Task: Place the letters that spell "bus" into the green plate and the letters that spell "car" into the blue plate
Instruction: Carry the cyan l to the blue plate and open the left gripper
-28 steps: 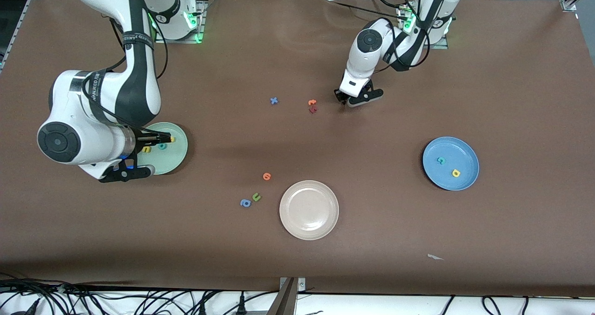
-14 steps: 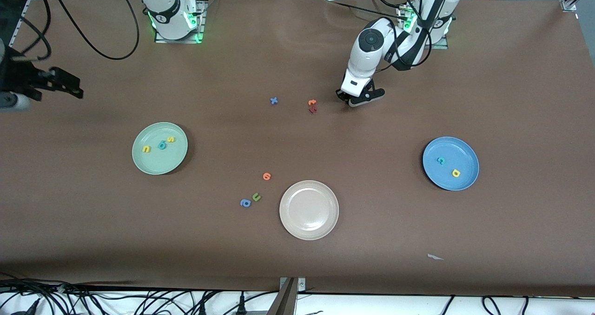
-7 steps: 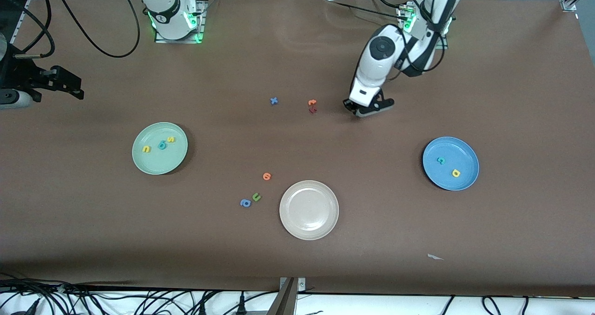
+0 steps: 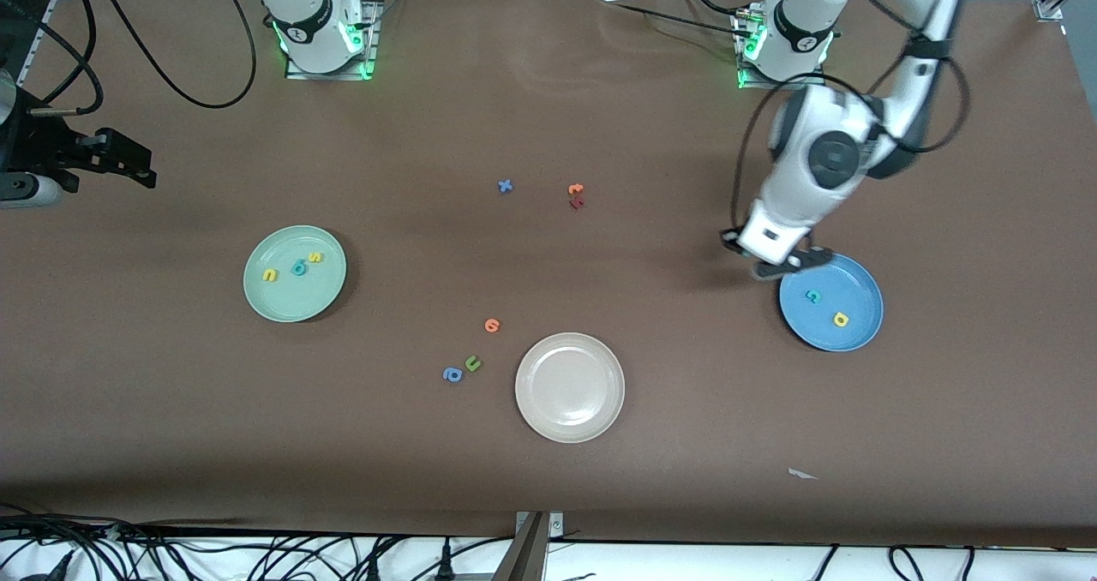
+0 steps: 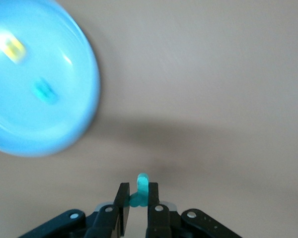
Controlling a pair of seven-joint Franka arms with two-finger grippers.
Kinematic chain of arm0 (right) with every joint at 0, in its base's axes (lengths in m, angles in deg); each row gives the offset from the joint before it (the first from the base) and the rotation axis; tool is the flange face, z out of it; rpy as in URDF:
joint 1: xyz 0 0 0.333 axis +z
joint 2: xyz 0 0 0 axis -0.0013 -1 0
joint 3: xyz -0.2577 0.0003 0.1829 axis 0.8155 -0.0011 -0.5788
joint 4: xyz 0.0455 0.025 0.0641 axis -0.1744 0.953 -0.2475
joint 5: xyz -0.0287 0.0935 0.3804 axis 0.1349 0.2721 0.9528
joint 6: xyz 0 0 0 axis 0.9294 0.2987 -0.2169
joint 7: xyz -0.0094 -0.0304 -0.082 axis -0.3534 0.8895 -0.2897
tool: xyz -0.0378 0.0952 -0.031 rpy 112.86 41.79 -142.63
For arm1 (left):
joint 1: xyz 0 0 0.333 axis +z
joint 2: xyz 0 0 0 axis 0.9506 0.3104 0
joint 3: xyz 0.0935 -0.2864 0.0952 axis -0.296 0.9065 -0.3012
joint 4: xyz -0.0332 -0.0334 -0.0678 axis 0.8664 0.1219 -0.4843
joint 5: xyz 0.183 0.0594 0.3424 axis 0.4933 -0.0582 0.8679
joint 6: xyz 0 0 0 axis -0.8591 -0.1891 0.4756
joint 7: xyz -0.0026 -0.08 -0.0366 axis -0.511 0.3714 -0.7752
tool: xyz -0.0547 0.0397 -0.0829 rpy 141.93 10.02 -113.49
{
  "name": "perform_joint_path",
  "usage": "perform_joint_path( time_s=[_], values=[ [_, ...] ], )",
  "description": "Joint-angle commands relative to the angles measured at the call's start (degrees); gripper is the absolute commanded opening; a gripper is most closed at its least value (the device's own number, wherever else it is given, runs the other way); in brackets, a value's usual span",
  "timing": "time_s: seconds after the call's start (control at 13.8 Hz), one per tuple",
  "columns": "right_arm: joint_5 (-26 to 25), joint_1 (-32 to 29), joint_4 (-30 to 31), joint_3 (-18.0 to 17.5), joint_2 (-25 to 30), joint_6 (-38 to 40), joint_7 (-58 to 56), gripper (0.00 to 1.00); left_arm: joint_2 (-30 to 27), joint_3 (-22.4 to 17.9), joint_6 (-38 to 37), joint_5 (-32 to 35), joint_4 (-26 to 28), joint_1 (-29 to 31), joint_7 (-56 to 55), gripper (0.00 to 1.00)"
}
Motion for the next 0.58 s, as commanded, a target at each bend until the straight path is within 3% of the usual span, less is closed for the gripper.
perform_joint_path(
  time_s=[0.0,0.22,0.29,0.36,0.51],
  values=[
    [0.28,-0.46,0.34,-0.72,0.24,-0.59,-0.14,1.00,3.95,-0.95,-2.50,-0.67,-4.79,6.30,14.13,0.04],
    [0.28,-0.55,-0.01,-0.64,0.06,-0.59,-0.23,1.00,10.27,-1.03,-1.88,-0.67,-8.48,11.94,23.74,0.08],
    [0.28,-0.55,-0.01,-0.64,0.06,-0.59,-0.14,1.00,12.38,-0.95,-1.79,-0.67,-10.32,12.83,24.28,0.26],
    [0.28,-0.46,-0.01,-0.64,0.06,-0.59,-0.23,1.00,14.06,-0.95,-1.79,-0.67,-12.78,13.53,24.55,0.99],
    [0.27,-0.55,-0.10,-0.55,0.06,-0.68,-0.14,1.00,11.90,-0.77,-2.40,-0.67,-13.94,13.54,23.67,1.00]
  ],
)
